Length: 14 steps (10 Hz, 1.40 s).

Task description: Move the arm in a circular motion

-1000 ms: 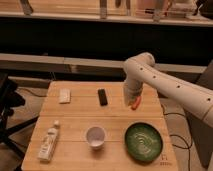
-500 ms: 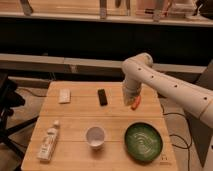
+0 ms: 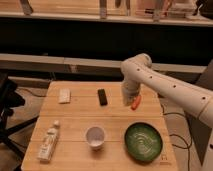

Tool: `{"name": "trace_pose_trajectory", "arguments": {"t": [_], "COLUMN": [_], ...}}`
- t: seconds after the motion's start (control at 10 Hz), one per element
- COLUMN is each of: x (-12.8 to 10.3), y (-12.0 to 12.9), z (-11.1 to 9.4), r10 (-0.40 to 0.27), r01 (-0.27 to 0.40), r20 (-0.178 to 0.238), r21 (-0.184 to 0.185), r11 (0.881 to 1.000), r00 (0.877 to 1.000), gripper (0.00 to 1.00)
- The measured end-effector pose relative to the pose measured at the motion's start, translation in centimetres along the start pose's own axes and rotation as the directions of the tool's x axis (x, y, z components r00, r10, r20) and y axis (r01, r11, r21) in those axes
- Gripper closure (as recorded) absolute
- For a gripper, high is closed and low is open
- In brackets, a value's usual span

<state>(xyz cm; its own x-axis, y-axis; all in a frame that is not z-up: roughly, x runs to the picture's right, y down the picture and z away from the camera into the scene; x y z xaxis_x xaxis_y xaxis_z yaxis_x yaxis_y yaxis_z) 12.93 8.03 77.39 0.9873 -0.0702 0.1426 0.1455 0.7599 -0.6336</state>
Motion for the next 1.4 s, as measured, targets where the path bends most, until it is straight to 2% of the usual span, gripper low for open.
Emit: {"name": "trace_pose_trajectory", "arguments": {"t": [0.6, 1.4], "x": [1.0, 1.2], "y": [-0.1, 0.4], "z": [0.2, 0.4], "r10": [0.038, 0.044], "r01": [-0.038, -0.044], "r20": [0.002, -0.003], "r21": [0.000, 0.002], "r11": [0.999, 0.999], "r00": [0.999, 0.999], "gripper": [1.00, 1.00]}}
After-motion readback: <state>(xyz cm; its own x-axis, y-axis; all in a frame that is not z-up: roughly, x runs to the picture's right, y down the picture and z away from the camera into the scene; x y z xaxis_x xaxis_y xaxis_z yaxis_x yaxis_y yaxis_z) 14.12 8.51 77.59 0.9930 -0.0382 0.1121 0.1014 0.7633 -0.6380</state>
